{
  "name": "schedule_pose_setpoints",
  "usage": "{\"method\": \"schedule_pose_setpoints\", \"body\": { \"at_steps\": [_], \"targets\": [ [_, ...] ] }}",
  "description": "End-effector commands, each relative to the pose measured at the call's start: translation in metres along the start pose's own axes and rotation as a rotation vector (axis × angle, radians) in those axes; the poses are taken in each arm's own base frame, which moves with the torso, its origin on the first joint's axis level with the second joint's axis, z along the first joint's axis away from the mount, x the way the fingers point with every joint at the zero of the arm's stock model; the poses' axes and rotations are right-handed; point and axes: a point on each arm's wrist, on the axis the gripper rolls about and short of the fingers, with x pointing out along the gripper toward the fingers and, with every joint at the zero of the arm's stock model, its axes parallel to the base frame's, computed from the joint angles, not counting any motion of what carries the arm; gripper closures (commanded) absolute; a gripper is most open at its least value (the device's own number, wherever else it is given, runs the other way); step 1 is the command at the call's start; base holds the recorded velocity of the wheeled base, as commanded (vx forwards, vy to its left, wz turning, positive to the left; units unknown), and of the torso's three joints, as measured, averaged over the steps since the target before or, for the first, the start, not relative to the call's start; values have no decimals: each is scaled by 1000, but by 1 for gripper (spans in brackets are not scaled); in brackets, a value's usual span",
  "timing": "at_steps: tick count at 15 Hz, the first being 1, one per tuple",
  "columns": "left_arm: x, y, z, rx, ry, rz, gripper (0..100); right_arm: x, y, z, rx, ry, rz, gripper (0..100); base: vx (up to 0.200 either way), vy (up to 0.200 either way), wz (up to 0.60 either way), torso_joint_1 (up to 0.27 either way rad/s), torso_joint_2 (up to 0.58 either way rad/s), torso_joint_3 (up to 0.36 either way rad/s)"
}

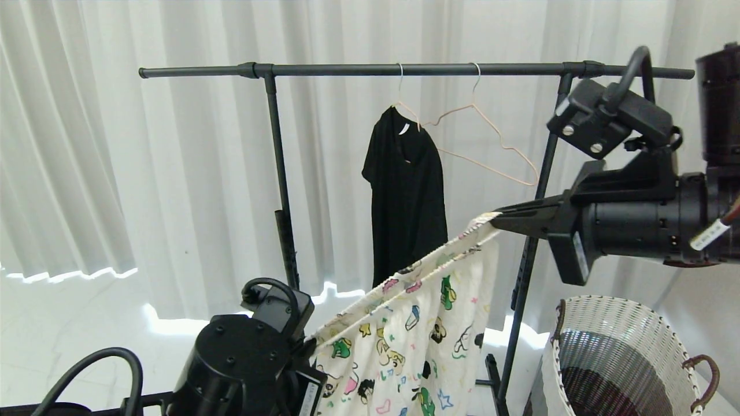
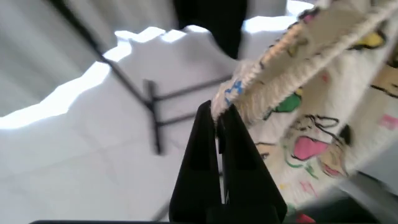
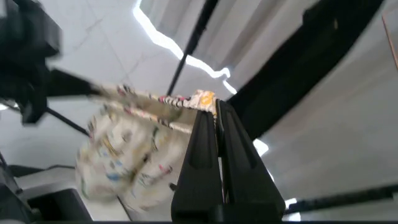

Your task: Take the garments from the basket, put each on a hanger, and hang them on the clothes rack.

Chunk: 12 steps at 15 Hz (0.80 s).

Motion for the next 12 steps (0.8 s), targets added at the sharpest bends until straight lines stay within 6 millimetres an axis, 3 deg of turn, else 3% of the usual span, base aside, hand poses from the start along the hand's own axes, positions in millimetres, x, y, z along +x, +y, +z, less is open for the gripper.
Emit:
{"method": "schedule_pose_setpoints", "body": {
  "at_steps": [1,3,6,10,12],
  "targets": [
    [-20,11,6,16,-80,-1,100,-30,-13,-16,29,12,-74,100,0,0,0,0,0,0],
    [-50,30,42,17,-230,-13,100,-61,-12,-35,48,49,-107,100,0,0,0,0,0,0],
    [-84,46,82,8,-248,-24,100,-84,-5,-50,46,46,-113,100,0,0,0,0,0,0],
    [-120,46,123,-15,-260,-112,100,-93,-9,-29,33,-35,-129,100,0,0,0,0,0,0],
    [-133,41,131,-64,-259,-193,100,-95,-11,-20,30,-64,-137,100,0,0,0,0,0,0]
  ]
}}
